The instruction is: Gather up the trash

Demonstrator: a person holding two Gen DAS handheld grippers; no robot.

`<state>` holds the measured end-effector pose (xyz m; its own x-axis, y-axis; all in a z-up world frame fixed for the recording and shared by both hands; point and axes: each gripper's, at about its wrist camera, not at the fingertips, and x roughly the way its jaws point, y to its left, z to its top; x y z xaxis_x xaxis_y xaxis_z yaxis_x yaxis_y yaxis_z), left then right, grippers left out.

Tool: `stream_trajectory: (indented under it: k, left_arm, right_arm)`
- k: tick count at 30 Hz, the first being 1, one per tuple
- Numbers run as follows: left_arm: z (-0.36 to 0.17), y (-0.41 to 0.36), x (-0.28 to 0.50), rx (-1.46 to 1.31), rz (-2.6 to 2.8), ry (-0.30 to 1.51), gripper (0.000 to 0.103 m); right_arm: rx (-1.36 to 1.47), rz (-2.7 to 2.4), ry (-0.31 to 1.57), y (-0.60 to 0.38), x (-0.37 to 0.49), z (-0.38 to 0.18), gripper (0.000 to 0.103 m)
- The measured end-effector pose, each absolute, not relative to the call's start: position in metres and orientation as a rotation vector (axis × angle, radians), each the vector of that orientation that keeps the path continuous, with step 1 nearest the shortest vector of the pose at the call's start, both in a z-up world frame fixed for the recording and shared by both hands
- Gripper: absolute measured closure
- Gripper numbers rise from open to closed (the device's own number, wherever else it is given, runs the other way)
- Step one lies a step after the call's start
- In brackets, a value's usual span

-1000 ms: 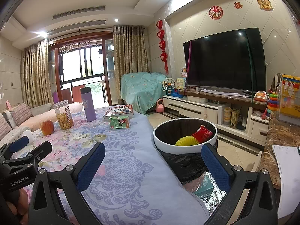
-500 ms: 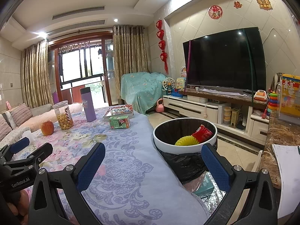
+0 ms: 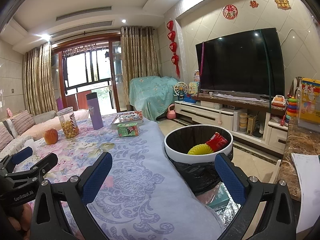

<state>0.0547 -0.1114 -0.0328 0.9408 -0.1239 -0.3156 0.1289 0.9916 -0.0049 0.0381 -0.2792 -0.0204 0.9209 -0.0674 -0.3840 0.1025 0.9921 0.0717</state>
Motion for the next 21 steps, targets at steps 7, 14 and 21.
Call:
stream_trajectory:
  k: [7,14,21]
  left_arm:
    - [-0.0363,-0.1105,0.0611,0.019,-0.133,0.333,0.001]
    - [-0.0369,-0.1104,0.0629,0.019,-0.135,0.336,0.001]
    - [-0.0378,-0.1101,0.0634,0.024,-0.141,0.332,0.000]
  right_arm:
    - [0.100,-0.079,0.402,-0.2764,0.0396,-0.0246,0.000]
    - [0.107,-0.074,0.406,-0.2776,0.0412,-0.0259,0.000]
    - [0.112,-0.073,0.407,-0.2798,0.0418,-0.0264,0.000]
